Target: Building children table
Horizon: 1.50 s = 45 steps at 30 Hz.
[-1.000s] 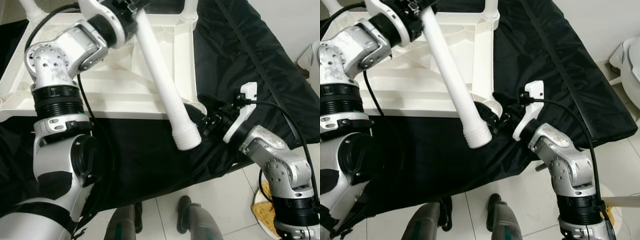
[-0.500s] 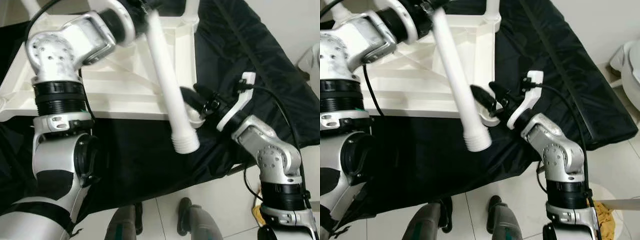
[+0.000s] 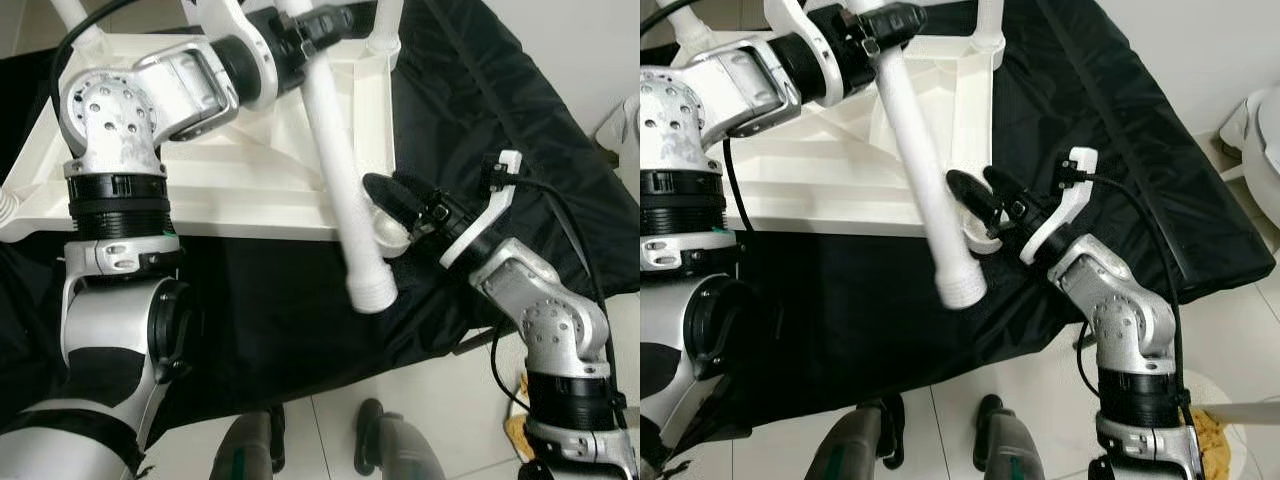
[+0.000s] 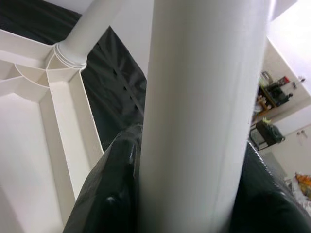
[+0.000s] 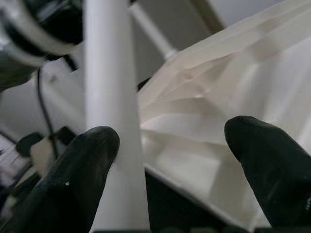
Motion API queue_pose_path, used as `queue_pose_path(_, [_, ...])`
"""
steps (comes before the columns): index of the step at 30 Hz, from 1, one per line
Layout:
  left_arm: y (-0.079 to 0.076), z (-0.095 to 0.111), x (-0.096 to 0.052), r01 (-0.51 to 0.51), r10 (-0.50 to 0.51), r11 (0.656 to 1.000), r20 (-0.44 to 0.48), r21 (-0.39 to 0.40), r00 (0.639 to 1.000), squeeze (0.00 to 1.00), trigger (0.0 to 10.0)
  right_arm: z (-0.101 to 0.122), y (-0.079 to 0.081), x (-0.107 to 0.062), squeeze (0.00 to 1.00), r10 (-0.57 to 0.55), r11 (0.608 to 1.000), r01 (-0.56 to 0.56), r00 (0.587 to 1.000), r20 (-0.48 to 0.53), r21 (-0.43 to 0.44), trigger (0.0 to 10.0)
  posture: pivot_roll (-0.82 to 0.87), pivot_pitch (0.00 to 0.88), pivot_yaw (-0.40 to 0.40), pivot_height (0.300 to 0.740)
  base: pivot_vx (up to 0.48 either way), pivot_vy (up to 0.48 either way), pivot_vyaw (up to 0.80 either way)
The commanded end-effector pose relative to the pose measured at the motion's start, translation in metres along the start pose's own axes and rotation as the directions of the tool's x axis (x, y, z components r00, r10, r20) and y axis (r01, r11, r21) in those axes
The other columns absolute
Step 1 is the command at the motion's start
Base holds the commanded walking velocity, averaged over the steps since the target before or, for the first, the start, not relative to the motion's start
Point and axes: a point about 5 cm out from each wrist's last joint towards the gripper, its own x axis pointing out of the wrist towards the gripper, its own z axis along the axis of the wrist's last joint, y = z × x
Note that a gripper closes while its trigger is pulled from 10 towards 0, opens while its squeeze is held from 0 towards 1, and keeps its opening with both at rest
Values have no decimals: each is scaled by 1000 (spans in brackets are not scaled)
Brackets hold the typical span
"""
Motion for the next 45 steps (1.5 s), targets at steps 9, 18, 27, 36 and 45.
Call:
queue_pose_path(9, [-19,-2,0,222,-222,974,-19,44,975,0,10000,-9,10,-4,0,97,995,-96,992,-75,17,10000,-12,203,54,740,0,0,0])
queue_pose_path(18, [-18,-2,1,219,-218,974,-26,56,976,0,10000,-19,10,-4,0,100,995,-97,987,-127,28,10000,-6,204,55,740,0,0,0])
queue_pose_path(27, [-23,0,-3,271,-271,961,6,49,962,0,0,-23,10,-6,0,101,995,-96,983,-154,40,10000,-8,209,54,740,0,0,0])
queue_pose_path(36, [-30,0,-4,306,-307,949,-7,75,952,0,0,-26,10,-7,0,104,993,-94,977,-187,65,10000,-4,204,48,740,0,0,0])
queue_pose_path(45, [-47,-4,-7,389,-380,891,-87,234,921,0,10000,-43,13,-8,0,129,988,-93,933,-336,122,4275,-5,199,44,740,0,0,0])
